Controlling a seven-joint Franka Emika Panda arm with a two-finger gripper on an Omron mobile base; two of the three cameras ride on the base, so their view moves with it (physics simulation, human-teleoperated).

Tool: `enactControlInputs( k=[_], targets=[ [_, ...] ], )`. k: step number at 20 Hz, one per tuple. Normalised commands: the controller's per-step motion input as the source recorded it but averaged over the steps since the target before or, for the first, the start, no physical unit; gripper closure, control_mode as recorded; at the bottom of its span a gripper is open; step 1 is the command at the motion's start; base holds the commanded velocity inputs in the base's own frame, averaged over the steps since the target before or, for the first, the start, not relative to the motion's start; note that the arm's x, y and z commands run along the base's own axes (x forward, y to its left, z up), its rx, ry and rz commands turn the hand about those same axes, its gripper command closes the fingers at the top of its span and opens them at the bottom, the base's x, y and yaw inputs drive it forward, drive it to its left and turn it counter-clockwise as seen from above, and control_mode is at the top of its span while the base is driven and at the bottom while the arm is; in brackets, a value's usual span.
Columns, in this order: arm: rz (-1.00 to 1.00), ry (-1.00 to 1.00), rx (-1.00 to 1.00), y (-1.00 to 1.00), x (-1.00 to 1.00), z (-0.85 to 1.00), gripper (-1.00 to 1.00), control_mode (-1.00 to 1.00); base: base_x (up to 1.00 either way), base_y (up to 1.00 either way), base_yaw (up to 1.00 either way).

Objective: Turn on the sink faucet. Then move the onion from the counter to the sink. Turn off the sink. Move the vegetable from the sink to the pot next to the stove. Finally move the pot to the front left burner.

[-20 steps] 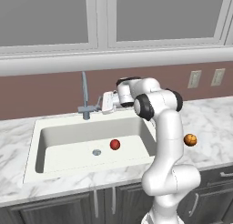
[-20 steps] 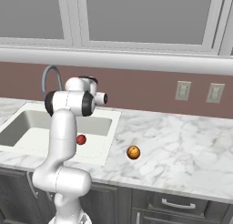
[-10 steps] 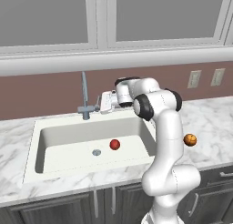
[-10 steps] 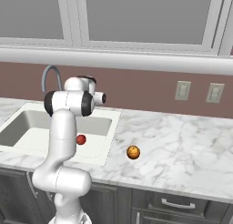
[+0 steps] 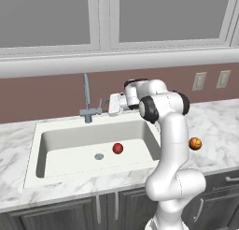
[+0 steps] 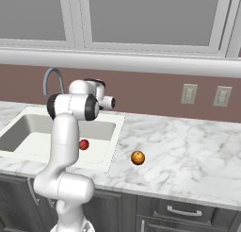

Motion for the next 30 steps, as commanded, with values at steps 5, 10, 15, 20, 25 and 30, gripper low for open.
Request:
enactControlInputs(
  k=[5, 10, 15, 20, 25, 30],
  targets=[
    [0.0, -0.04, 0.04, -0.47, -0.2, 0.0, -1.0, -1.0, 0.0, 0.0, 0.0],
    [-0.01, -0.08, 0.03, -0.34, -0.61, 0.0, -1.0, -1.0, 0.0, 0.0, 0.0],
    [-0.05, -0.1, 0.03, -0.15, -0.81, 0.07, -1.0, -1.0, 0.0, 0.0, 0.0],
    [-0.08, -0.1, 0.01, 0.0, -0.79, 0.32, -1.0, -1.0, 0.0, 0.0, 0.0],
    [-0.08, -0.1, 0.0, 0.0, -0.61, 0.54, -1.0, -1.0, 0.0, 0.0, 0.0],
    [-0.08, -0.05, 0.0, 0.0, -0.52, 0.57, -1.0, -1.0, 0.0, 0.0, 0.0]
  ],
)
